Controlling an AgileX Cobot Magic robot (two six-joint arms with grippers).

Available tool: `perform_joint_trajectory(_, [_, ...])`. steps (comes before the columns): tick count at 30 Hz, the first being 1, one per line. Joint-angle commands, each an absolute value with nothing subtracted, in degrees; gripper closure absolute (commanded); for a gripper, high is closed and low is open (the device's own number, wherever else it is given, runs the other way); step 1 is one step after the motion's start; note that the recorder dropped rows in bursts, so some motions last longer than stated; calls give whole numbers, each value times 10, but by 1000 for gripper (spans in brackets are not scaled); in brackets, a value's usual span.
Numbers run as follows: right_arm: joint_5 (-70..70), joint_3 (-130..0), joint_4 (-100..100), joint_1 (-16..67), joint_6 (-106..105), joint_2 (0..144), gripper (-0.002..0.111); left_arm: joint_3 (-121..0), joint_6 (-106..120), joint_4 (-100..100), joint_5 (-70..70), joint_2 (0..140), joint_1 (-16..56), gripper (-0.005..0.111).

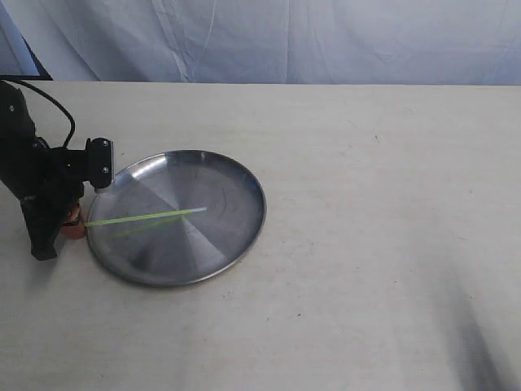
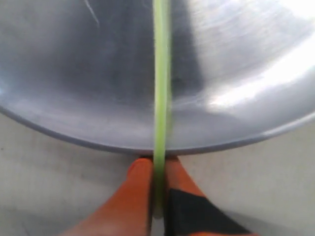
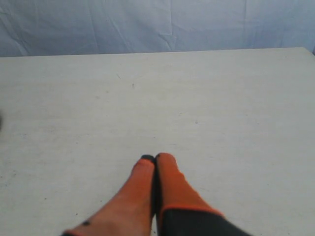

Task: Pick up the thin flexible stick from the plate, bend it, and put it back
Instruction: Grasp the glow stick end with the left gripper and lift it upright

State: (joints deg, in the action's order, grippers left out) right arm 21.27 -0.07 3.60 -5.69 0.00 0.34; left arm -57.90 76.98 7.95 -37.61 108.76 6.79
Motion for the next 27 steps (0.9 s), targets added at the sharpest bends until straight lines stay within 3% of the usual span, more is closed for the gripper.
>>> perform_joint_trajectory(1, [206,0,35,-60,0,0,107,-577,768,77,-414,1082,70,107])
perform_joint_trajectory(13, [206,0,35,-60,0,0,107,-577,601,100,-462,957,70,107])
perform_joint_trajectory(27, [207,0,35,-60,0,0,107,-515,722,721,-700,840,70,107])
